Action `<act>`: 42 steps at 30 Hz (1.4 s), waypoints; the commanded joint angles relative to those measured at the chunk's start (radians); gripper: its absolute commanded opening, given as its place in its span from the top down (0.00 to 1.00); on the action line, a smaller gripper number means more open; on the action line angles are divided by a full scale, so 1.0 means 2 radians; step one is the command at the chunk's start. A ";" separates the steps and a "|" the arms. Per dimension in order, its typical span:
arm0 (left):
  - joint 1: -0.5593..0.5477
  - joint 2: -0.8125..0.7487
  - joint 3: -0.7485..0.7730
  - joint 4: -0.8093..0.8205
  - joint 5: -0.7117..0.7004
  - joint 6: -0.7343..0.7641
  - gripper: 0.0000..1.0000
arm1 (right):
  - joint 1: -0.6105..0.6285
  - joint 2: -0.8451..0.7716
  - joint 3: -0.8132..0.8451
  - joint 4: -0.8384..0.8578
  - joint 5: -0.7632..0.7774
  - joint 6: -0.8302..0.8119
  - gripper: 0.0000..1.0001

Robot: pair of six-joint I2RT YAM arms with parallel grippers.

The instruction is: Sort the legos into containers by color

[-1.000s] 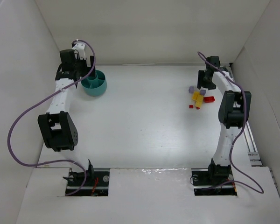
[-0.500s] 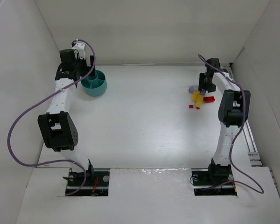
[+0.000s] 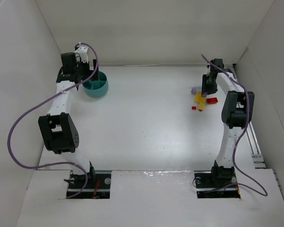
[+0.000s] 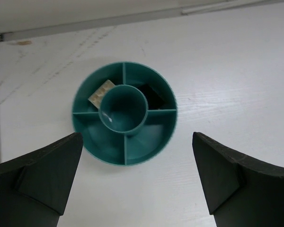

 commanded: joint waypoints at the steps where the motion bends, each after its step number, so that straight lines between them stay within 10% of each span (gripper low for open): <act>1: 0.008 -0.031 0.001 0.000 0.097 -0.004 0.00 | -0.004 -0.043 0.044 -0.039 -0.084 0.015 0.79; 14: -0.015 -0.054 -0.033 -0.053 0.373 0.104 0.17 | 0.110 -0.087 0.130 -0.030 -0.380 0.178 0.80; 19: -0.025 -0.100 -0.127 0.060 0.451 0.128 0.26 | 0.154 -0.054 0.188 -0.016 -0.459 0.194 0.80; 32: -0.101 -0.173 -0.275 0.380 0.420 0.039 0.30 | 0.226 -0.011 0.234 -0.002 -0.559 0.198 0.80; 42: -0.122 -0.164 -0.279 0.414 0.409 0.038 0.34 | 0.260 0.003 0.256 0.007 -0.582 0.198 0.80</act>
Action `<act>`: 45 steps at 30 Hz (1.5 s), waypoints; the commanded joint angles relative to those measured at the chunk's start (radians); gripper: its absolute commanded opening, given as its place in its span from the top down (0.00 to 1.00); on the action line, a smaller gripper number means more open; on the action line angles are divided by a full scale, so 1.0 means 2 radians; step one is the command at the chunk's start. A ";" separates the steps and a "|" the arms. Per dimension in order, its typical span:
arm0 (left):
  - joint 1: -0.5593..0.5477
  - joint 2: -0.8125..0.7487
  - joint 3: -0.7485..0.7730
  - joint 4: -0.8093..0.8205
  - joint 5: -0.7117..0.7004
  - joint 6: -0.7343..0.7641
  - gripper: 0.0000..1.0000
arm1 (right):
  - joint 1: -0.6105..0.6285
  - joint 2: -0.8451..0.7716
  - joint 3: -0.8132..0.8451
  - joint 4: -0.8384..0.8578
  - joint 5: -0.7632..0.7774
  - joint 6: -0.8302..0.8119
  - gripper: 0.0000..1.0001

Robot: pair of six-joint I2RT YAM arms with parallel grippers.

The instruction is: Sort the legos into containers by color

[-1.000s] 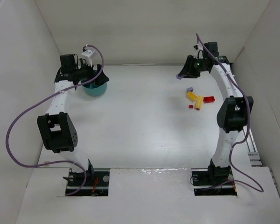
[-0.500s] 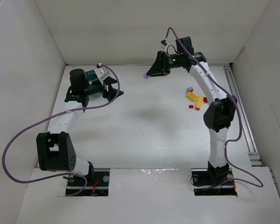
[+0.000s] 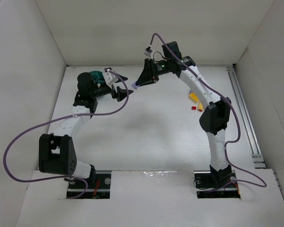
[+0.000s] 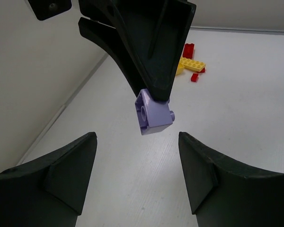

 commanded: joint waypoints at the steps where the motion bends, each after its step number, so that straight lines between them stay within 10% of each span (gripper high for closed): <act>1: -0.005 -0.008 0.002 0.049 0.012 -0.003 0.34 | 0.006 0.010 0.041 0.030 -0.024 0.001 0.81; 31: -0.023 0.021 0.015 0.069 -0.008 -0.041 0.70 | 0.020 0.015 0.050 0.040 -0.029 0.010 0.83; 36: -0.023 0.021 0.020 0.060 -0.028 -0.046 0.99 | 0.020 0.010 0.039 0.040 -0.009 0.006 0.60; 45: 0.038 0.000 0.074 -0.138 -0.083 -0.015 1.00 | -0.052 -0.029 -0.022 0.015 0.110 -0.043 0.37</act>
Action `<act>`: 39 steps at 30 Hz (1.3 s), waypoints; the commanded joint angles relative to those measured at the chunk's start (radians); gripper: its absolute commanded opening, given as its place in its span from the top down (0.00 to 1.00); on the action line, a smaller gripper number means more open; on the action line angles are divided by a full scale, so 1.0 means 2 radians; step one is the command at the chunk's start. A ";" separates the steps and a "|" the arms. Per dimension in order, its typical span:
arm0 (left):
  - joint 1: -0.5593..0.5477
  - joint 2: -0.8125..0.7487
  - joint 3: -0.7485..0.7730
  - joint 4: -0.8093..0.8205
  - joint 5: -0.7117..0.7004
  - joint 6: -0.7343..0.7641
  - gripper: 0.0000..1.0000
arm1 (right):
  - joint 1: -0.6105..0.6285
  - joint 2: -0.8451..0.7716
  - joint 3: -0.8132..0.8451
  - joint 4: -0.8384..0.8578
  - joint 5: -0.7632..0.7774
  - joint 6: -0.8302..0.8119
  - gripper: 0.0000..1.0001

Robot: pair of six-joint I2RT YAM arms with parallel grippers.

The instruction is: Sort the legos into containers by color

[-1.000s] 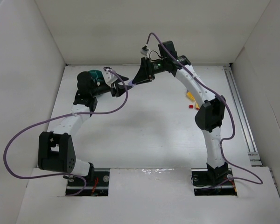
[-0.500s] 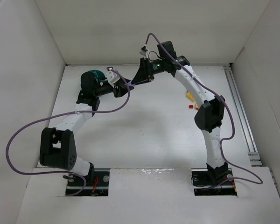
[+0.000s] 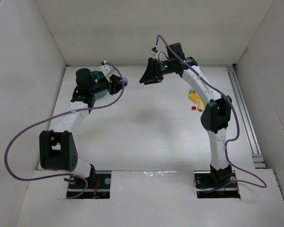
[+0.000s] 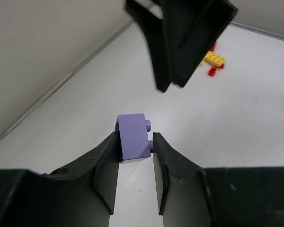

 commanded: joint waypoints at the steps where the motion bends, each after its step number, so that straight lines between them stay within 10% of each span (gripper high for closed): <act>1: 0.035 -0.023 0.070 -0.147 -0.047 0.030 1.00 | -0.046 -0.043 -0.023 -0.011 0.066 -0.041 0.36; 12: 0.103 0.146 0.319 -0.481 -0.200 0.071 0.96 | -0.114 -0.073 -0.084 -0.037 0.164 -0.106 0.36; 39: 0.097 0.282 0.457 -0.558 -0.290 0.074 0.82 | -0.127 -0.060 -0.084 -0.042 0.179 -0.111 0.36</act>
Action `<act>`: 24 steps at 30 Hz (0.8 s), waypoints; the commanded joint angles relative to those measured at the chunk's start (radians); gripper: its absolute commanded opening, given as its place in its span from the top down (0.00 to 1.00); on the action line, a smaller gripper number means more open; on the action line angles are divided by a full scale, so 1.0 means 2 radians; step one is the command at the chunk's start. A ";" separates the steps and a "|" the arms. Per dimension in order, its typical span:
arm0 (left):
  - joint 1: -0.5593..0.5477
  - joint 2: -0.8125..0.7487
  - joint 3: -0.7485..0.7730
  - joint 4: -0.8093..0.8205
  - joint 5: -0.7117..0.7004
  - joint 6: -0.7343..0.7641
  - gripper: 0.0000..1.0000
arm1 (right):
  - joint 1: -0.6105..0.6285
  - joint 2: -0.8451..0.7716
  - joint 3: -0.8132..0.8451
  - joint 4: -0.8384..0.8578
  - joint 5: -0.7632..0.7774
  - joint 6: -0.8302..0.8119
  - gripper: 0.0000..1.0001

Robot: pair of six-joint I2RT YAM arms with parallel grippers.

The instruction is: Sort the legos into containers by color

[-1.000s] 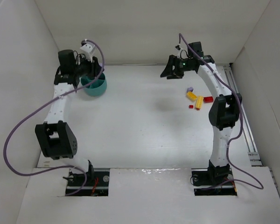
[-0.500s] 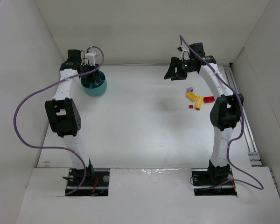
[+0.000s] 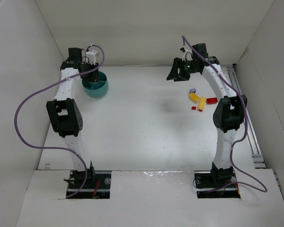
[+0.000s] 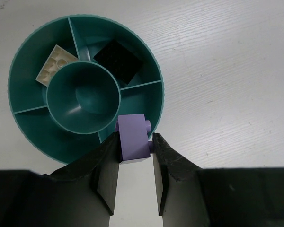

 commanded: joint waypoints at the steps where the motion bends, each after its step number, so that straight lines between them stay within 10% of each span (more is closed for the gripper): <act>1: -0.003 0.002 0.019 -0.011 -0.003 0.008 0.82 | -0.004 -0.013 0.008 0.003 0.002 -0.009 0.36; 24: -0.008 0.011 0.024 0.004 -0.020 0.014 0.60 | 0.001 -0.008 0.008 -0.002 0.007 -0.014 0.36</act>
